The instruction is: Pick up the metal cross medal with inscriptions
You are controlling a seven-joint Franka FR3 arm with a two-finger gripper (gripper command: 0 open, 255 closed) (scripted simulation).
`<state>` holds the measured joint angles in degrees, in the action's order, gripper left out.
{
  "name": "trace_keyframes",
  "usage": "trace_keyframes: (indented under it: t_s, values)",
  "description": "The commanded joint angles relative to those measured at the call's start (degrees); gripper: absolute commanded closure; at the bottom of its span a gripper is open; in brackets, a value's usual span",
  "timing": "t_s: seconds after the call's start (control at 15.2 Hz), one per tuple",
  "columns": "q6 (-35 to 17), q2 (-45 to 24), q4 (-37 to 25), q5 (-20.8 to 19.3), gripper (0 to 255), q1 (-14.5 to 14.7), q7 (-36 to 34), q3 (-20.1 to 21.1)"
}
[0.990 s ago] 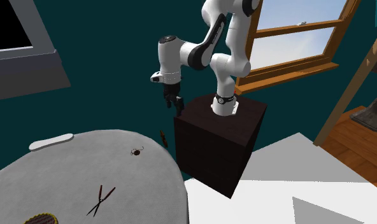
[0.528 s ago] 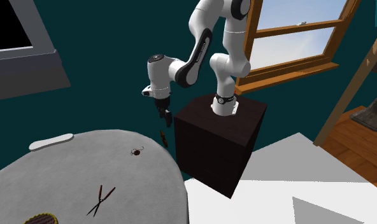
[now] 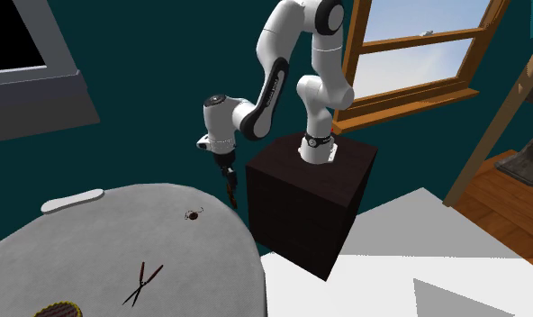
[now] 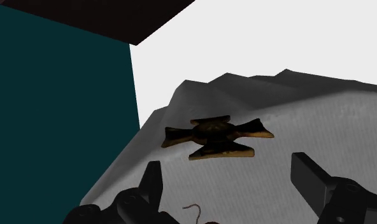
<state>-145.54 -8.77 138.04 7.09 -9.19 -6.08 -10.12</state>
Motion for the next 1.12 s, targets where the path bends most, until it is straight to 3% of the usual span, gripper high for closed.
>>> trace_keyframes:
  t_s: [0.0,0.2,0.26,0.86,1.06]
  values:
    - [-1.70,-1.58,0.14,0.75,0,-0.12,0.60,0.22]
    - [-2.85,-2.74,0.16,1.31,0,-0.23,1.03,0.43]
    - [-2.80,-2.72,0.13,1.28,255,-0.22,0.99,0.42]
    - [-2.85,-2.74,0.16,1.31,255,-0.23,1.03,0.43]
    - [-0.66,-0.55,0.10,0.27,255,-0.02,0.22,0.04]
